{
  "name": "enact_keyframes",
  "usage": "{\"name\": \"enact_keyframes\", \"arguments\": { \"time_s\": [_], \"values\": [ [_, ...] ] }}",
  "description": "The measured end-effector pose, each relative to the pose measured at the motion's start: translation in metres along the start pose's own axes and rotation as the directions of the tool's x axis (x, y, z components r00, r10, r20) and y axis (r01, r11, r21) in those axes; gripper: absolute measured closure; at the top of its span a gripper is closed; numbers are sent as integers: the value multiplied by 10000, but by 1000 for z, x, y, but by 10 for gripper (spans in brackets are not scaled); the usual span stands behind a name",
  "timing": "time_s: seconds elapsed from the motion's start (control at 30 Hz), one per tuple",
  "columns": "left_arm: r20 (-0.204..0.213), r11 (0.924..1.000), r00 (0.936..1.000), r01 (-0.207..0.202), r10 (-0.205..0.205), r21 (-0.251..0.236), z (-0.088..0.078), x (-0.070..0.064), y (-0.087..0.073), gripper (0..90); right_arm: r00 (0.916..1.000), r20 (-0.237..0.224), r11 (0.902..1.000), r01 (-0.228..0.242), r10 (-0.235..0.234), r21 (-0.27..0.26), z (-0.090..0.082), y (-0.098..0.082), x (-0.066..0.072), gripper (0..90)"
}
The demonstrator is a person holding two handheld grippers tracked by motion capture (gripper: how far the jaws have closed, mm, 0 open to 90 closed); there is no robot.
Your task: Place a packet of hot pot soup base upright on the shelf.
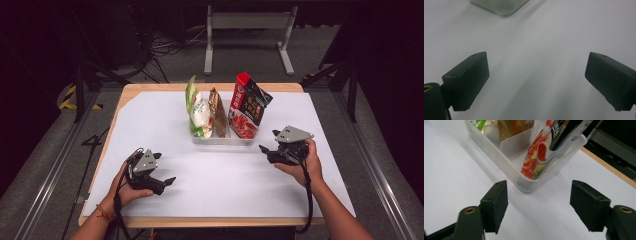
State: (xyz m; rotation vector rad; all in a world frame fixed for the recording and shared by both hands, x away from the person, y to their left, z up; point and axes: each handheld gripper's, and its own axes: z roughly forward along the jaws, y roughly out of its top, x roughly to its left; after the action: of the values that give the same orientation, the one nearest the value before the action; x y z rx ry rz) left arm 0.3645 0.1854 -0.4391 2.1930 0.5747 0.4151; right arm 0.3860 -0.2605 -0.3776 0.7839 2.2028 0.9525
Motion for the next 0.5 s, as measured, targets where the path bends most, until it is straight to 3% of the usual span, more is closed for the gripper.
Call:
{"name": "enact_keyframes", "arguments": {
  "time_s": [0.2, 0.5],
  "values": [
    [7, 10000, 10000, 18, -18, 12, 1, 0, 0, 60, 9988, 74, 9985, 487, -489, 256, -7, -6, 5, 264],
    [30, 10000, 10000, 49, -49, 24, 1, -1, 0, 60, 9973, 5, 9969, 740, -740, 271, -17, -15, 7, 229]
  ]
}}
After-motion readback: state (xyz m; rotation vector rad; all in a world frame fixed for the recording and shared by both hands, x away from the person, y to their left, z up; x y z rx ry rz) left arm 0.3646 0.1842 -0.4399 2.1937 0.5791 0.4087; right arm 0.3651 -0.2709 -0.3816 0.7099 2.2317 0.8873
